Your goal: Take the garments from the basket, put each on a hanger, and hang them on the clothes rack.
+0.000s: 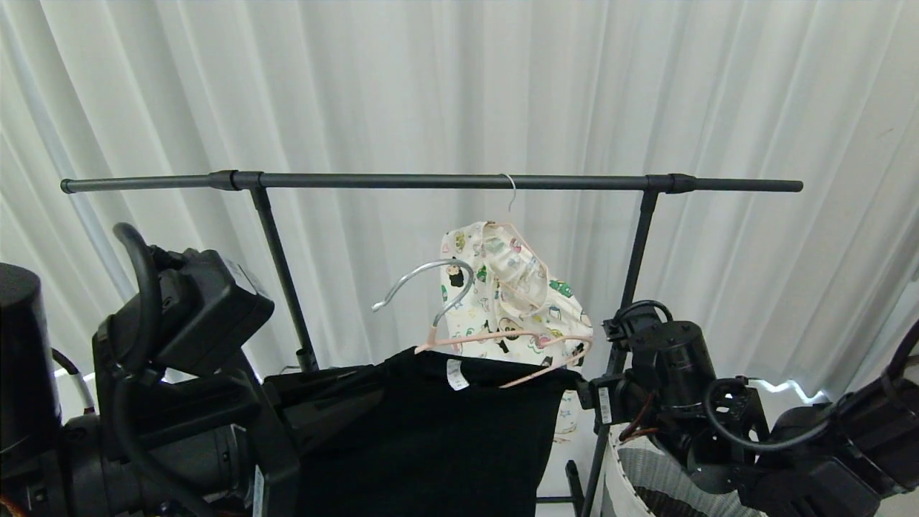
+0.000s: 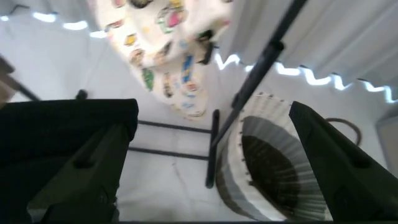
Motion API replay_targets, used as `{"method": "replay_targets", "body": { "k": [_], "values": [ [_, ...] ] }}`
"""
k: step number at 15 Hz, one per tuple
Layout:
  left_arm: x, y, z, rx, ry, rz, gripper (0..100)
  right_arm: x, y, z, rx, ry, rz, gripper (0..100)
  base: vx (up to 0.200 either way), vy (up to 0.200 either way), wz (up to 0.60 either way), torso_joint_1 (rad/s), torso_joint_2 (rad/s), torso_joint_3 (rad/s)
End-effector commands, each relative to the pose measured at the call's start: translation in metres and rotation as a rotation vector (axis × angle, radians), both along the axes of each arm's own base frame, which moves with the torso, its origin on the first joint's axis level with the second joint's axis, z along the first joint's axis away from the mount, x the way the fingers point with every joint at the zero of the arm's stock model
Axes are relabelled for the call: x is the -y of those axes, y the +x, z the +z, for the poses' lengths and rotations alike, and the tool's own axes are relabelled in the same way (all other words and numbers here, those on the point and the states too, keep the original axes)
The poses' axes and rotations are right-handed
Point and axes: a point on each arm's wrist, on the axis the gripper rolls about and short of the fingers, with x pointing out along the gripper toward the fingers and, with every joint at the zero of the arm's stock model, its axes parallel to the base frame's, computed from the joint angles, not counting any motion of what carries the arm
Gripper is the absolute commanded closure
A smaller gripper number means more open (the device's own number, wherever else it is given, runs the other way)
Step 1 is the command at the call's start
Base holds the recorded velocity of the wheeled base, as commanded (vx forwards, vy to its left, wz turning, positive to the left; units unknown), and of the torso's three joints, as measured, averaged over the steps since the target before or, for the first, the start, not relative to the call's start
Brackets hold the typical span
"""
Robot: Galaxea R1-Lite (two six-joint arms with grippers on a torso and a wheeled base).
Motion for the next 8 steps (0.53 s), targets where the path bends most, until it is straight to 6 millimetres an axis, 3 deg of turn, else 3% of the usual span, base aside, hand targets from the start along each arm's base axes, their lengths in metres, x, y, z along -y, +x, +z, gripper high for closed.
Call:
{"method": "replay_targets", "body": {
  "k": [1, 8],
  "values": [
    [-0.001, 0.000, -0.006, -0.017, 0.016, 0.003, 100, 0.008, 0.008, 0.008, 0.025, 0.010, -0.033, 0, 0.000, 0.000, 0.00, 0.000, 0.00, 0.000],
    [0.000, 0.001, -0.034, -0.166, 0.160, 0.007, 100, 0.014, 0.018, 0.043, 0.123, 0.044, -0.035, 0, 0.000, 0.000, 0.00, 0.000, 0.00, 0.000]
  ]
}}
